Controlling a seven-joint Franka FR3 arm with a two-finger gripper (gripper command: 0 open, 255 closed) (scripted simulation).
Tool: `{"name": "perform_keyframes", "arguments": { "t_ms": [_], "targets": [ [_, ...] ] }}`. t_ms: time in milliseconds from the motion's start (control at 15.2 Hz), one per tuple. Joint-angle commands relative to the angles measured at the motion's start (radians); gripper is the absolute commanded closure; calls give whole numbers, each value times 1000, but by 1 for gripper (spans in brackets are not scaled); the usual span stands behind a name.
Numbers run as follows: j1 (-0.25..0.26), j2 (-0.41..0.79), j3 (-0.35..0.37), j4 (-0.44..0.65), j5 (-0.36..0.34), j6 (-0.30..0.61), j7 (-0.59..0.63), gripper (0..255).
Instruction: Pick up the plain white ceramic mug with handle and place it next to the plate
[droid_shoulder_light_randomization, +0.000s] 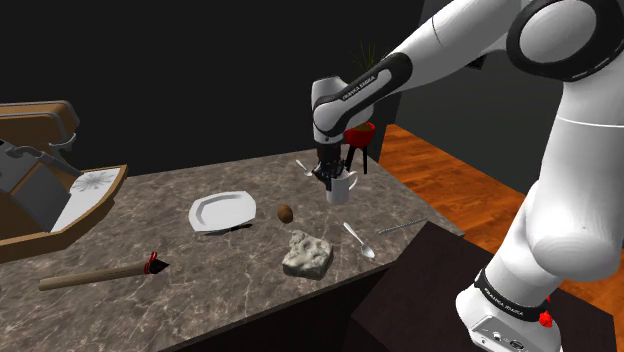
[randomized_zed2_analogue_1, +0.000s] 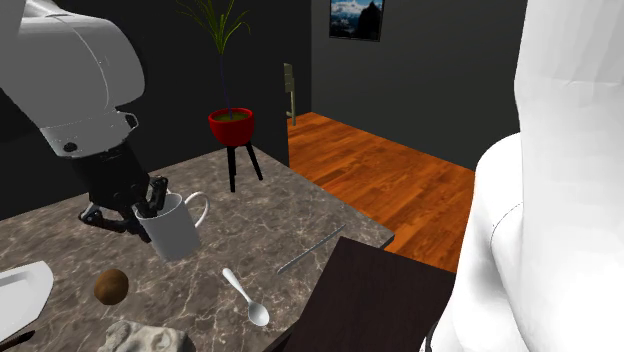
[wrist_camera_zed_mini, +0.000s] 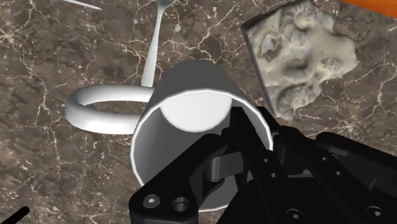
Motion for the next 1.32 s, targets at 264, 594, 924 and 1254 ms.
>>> {"name": "perform_keyframes", "arguments": {
  "t_ms": [264,594,924,1254],
  "targets": [
    [74,86,53,122,15,-33,120,255],
    [134,177,88,261,20,-78,213,255],
    [193,288,116,437,19,-138,301,255],
    [252,426,135,662,15,-222,381,255]
  ]
}}
